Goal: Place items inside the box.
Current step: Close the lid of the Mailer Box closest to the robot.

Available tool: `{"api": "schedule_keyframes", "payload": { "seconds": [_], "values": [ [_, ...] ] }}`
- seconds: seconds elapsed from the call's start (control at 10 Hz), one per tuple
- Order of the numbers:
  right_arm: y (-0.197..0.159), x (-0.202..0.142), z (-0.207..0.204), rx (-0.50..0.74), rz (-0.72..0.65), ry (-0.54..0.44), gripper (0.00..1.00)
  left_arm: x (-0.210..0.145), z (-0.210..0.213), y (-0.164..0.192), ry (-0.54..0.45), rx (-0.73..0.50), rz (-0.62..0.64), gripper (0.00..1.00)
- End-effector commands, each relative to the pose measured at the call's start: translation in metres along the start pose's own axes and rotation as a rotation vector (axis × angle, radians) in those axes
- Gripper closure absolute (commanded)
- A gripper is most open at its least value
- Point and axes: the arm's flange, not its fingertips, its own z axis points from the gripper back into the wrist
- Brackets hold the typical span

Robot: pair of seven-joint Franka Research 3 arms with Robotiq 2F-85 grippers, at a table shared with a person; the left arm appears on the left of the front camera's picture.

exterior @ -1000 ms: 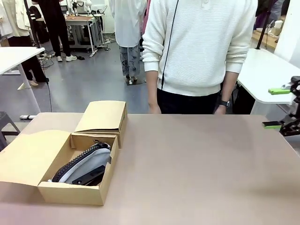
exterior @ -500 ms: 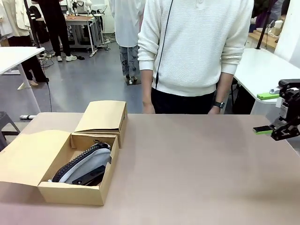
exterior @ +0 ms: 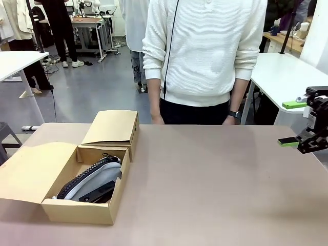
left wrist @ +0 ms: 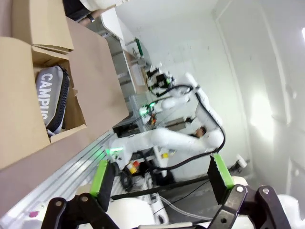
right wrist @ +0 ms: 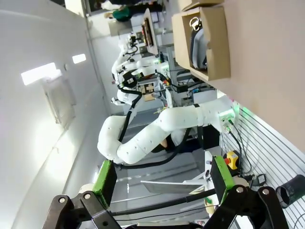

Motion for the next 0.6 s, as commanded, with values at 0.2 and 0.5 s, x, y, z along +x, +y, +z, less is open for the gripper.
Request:
{"api": "schedule_keyframes", "payload": {
  "seconds": [0.2, 0.5],
  "values": [
    [0.003, 0.000, 0.004, 0.001, -0.004, 0.008, 0.00, 0.001, -0.088, 0.023, 0.541, 0.174, -0.739, 0.00],
    [0.003, 0.000, 0.004, 0.001, -0.004, 0.008, 0.00, 0.004, -0.102, 0.024, 0.466, 0.205, -1.325, 0.00]
  ]
}}
